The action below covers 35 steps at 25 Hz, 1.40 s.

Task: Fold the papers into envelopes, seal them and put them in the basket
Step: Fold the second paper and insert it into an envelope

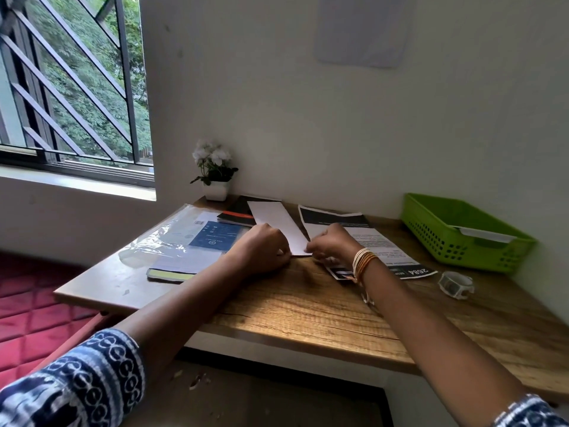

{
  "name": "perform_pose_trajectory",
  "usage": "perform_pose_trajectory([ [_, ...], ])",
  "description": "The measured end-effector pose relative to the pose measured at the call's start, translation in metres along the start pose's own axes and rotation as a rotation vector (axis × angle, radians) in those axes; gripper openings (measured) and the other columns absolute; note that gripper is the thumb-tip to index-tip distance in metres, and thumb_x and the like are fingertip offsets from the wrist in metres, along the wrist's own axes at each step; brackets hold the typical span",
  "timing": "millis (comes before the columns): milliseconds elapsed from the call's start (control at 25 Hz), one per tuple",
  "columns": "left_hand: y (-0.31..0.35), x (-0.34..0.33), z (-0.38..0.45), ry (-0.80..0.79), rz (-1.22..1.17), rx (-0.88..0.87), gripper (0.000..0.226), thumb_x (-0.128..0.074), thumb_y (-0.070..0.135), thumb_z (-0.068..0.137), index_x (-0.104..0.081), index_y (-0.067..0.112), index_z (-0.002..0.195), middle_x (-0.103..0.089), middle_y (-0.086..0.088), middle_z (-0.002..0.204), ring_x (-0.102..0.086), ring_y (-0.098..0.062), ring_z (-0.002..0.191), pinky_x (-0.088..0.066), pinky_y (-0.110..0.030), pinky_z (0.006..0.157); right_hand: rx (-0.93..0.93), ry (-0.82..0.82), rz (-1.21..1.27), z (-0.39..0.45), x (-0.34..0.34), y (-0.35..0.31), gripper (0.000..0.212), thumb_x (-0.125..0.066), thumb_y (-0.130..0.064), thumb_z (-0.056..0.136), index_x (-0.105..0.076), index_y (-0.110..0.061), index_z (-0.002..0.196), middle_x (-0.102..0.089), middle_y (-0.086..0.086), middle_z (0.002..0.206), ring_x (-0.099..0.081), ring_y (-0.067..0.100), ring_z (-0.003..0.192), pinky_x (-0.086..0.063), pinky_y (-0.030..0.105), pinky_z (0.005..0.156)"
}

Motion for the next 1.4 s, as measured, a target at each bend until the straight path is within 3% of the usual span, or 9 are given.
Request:
perform_pose_trajectory([
  [200, -0.009, -0.006, 0.000, 0.078, -0.090, -0.024, 0.014, -0.062, 0.022, 0.080, -0.076, 0.017, 0.082, -0.075, -0.002, 0.084, -0.069, -0.014, 0.071, -0.059, -0.035, 0.067, -0.223, -0.128, 0.548, -0.002, 0.004, 0.000, 0.009, -0.063, -0.009, 0.088, -0.055, -0.007, 0.084, -0.049, 0.004, 0.071, -0.043, 0.007, 0.054, -0.038, 0.013, 0.038],
  [440, -0.004, -0.009, -0.003, 0.151, -0.116, -0.056, 0.035, -0.066, 0.049, 0.079, -0.075, 0.018, 0.091, -0.074, 0.000, 0.088, -0.069, -0.013, 0.073, -0.058, -0.031, 0.064, -0.086, -0.158, 0.414, -0.006, -0.010, -0.001, 0.010, -0.056, -0.011, 0.093, -0.058, -0.008, 0.084, -0.054, 0.002, 0.064, -0.044, 0.003, 0.040, -0.039, 0.015, 0.039],
  [640, -0.009, -0.002, -0.002, 0.514, -0.132, 0.017, 0.032, -0.050, 0.030, 0.086, -0.075, 0.011, 0.080, -0.073, -0.009, 0.076, -0.068, -0.027, 0.065, -0.055, -0.037, 0.058, 0.089, -0.160, 0.439, -0.008, -0.010, -0.006, 0.031, -0.048, -0.033, 0.097, -0.068, -0.011, 0.091, -0.058, 0.001, 0.067, -0.047, 0.010, 0.052, -0.037, 0.023, 0.048],
  [720, -0.013, 0.009, -0.005, 0.740, -0.303, 0.160, 0.019, -0.060, 0.019, 0.084, -0.076, 0.009, 0.081, -0.074, -0.006, 0.075, -0.067, -0.017, 0.062, -0.053, -0.028, 0.057, 0.106, -0.165, 0.470, -0.007, -0.010, -0.007, 0.039, -0.043, -0.037, 0.099, -0.065, -0.006, 0.106, -0.057, 0.004, 0.072, -0.050, 0.014, 0.058, -0.040, 0.025, 0.051],
  [840, -0.034, 0.021, -0.007, 0.964, -0.491, 0.380, 0.008, -0.071, 0.006, 0.079, -0.076, 0.006, 0.084, -0.073, -0.002, 0.076, -0.059, 0.002, 0.067, -0.045, -0.011, 0.059, 0.196, -0.089, 0.483, -0.002, -0.009, -0.003, 0.033, -0.046, -0.033, 0.099, -0.060, -0.003, 0.103, -0.050, 0.009, 0.076, -0.049, 0.016, 0.063, -0.040, 0.025, 0.051],
  [960, -0.056, 0.026, -0.009, 1.073, -0.810, 0.497, 0.015, -0.069, 0.001, 0.080, -0.074, 0.005, 0.094, -0.070, -0.001, 0.080, -0.058, 0.006, 0.061, -0.049, -0.018, 0.067, 0.217, 0.036, 0.485, 0.006, -0.003, 0.000, 0.018, -0.050, -0.029, 0.097, -0.059, -0.014, 0.092, -0.054, 0.007, 0.087, -0.055, 0.018, 0.074, -0.046, 0.028, 0.063],
  [1080, -0.063, 0.026, -0.007, 1.050, -1.319, 0.649, 0.016, -0.066, 0.006, 0.086, -0.069, 0.003, 0.102, -0.067, -0.002, 0.082, -0.062, -0.009, 0.074, -0.056, -0.032, 0.071, 0.217, 0.109, 0.449, 0.014, 0.005, 0.009, 0.030, -0.051, -0.033, 0.096, -0.055, -0.016, 0.121, -0.058, 0.005, 0.113, -0.059, 0.022, 0.101, -0.049, 0.035, 0.080],
  [1160, -0.062, 0.025, -0.009, 0.975, -1.514, 0.685, 0.014, -0.064, 0.009, 0.088, -0.067, 0.005, 0.101, -0.065, -0.006, 0.083, -0.061, -0.019, 0.074, -0.059, -0.033, 0.058, 0.235, 0.158, 0.400, 0.017, 0.009, 0.013, 0.039, -0.053, -0.036, 0.095, -0.051, -0.021, 0.131, -0.055, 0.001, 0.122, -0.056, 0.023, 0.111, -0.047, 0.034, 0.083],
  [1400, -0.064, 0.035, -0.014, 0.920, -1.864, 0.584, 0.011, -0.056, 0.003, 0.091, -0.066, 0.009, 0.091, -0.070, -0.004, 0.069, -0.067, -0.014, 0.061, -0.057, -0.029, 0.049, 0.045, -0.045, 0.894, 0.022, 0.006, 0.018, 0.043, -0.053, -0.026, 0.096, -0.044, -0.010, 0.135, -0.049, 0.021, 0.128, -0.051, 0.033, 0.122, -0.043, 0.040, 0.101],
])
Point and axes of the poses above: each hand's wrist, its own z-axis towards the middle knuckle, its own x-axis out of the back of the hand, y = z × x, the point moved 1 cm from there along z, towards the middle knuckle
